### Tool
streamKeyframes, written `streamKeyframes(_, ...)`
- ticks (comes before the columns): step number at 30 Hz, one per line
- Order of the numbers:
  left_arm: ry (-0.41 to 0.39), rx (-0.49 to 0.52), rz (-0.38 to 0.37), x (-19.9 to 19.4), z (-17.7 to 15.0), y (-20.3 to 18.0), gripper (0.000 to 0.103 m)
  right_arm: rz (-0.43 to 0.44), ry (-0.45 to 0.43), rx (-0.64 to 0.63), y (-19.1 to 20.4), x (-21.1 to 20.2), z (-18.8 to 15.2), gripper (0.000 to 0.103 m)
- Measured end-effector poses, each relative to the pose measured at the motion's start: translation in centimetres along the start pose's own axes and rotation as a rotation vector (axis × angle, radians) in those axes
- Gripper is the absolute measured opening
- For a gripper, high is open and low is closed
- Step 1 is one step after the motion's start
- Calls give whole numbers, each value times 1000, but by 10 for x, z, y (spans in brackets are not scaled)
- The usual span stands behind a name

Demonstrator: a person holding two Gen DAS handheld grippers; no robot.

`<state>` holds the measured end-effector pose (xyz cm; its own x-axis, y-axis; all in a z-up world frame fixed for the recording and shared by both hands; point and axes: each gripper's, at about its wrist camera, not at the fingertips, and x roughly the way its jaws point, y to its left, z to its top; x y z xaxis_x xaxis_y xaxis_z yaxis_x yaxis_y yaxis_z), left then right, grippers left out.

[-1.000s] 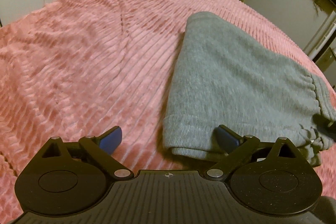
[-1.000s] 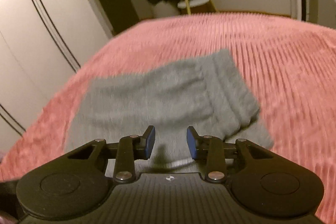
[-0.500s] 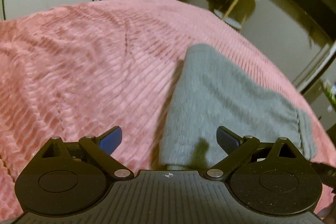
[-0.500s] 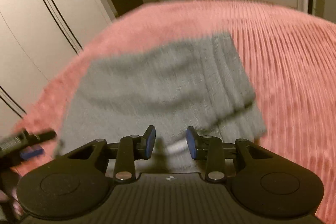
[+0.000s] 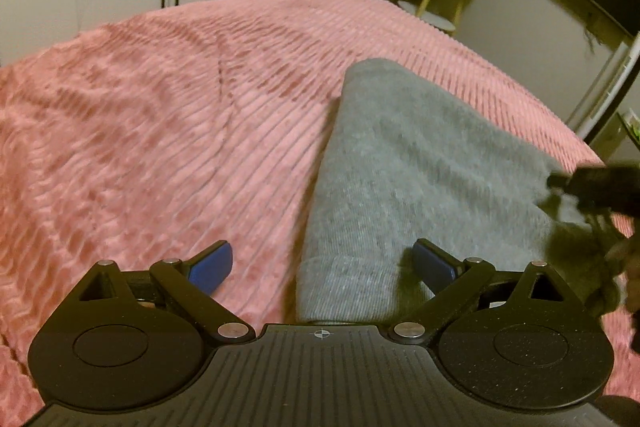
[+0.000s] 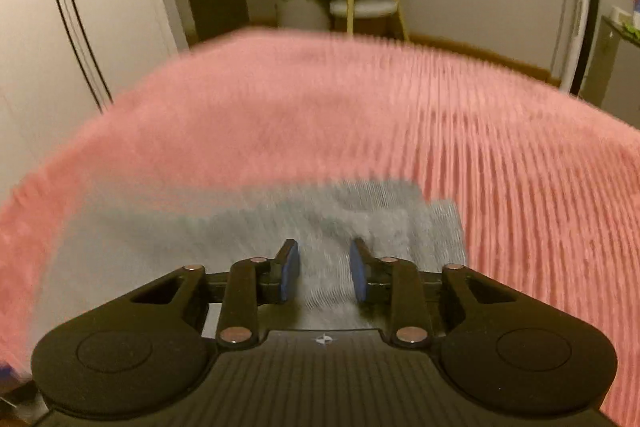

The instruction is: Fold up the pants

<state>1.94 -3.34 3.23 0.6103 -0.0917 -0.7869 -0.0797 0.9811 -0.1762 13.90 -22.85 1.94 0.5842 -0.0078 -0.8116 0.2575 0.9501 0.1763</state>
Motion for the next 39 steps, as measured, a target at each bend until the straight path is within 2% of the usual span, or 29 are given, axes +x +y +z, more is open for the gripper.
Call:
streamKeyframes(2, 4, -16, -1, 1, 1, 3, 100, -4, -36, -68, 4, -2, -8, 20)
streamKeyframes(4, 8, -39, -6, 3, 2, 7, 100, 15, -50, -64, 4, -22, -15, 24)
streamKeyframes(6, 8, -66, -20, 3, 2, 11, 100, 86, -81, -16, -8, -48, -28, 35)
streamKeyframes(8, 9, -80, -30, 3, 3, 13, 100, 113, -81, 19, -25, -71, -45, 35)
streamKeyframes(12, 21, -68, -62, 6, 5, 9, 100, 220, -49, 147, -63, -96, -78, 36)
streamKeyframes(13, 23, -68, -68, 7, 5, 9, 100, 234, -51, 188, -72, -101, -81, 40)
streamKeyframes(14, 29, -74, -76, 9, 6, 9, 100, 199, -58, 221, -80, -104, -81, 52)
streamKeyframes(16, 47, -97, -107, 12, 10, 11, 100, 127, -127, 259, -98, -111, -80, 55)
streamKeyframes(17, 64, -113, -136, 15, 12, 12, 100, 131, -138, 291, -109, -109, -77, 55)
streamKeyframes(19, 102, -122, -180, 24, 19, 13, 100, 206, -101, 355, -128, -94, -69, 56)
streamKeyframes(21, 135, -111, -201, 34, 27, 10, 100, 329, -35, 414, -145, -70, -61, 70)
streamKeyframes(22, 148, -102, -213, 38, 31, 9, 100, 379, -5, 448, -153, -58, -58, 73)
streamKeyframes(25, 196, -73, -260, 56, 42, 6, 100, 445, 55, 521, -168, -23, -50, 81)
streamKeyframes(28, 266, -55, -276, 78, 48, 4, 100, 503, 132, 596, -181, 10, -49, 82)
streamKeyframes(30, 301, -54, -301, 91, 54, 3, 100, 543, 167, 594, -179, 24, -49, 82)
streamKeyframes(34, 335, -29, -347, 108, 67, -10, 100, 590, 171, 584, -173, 45, -49, 82)
streamKeyframes(37, 345, -55, -389, 121, 74, -14, 100, 596, 171, 569, -161, 56, -40, 80)
streamKeyframes(39, 342, -91, -414, 127, 76, -17, 99, 566, 165, 539, -154, 61, -35, 72)
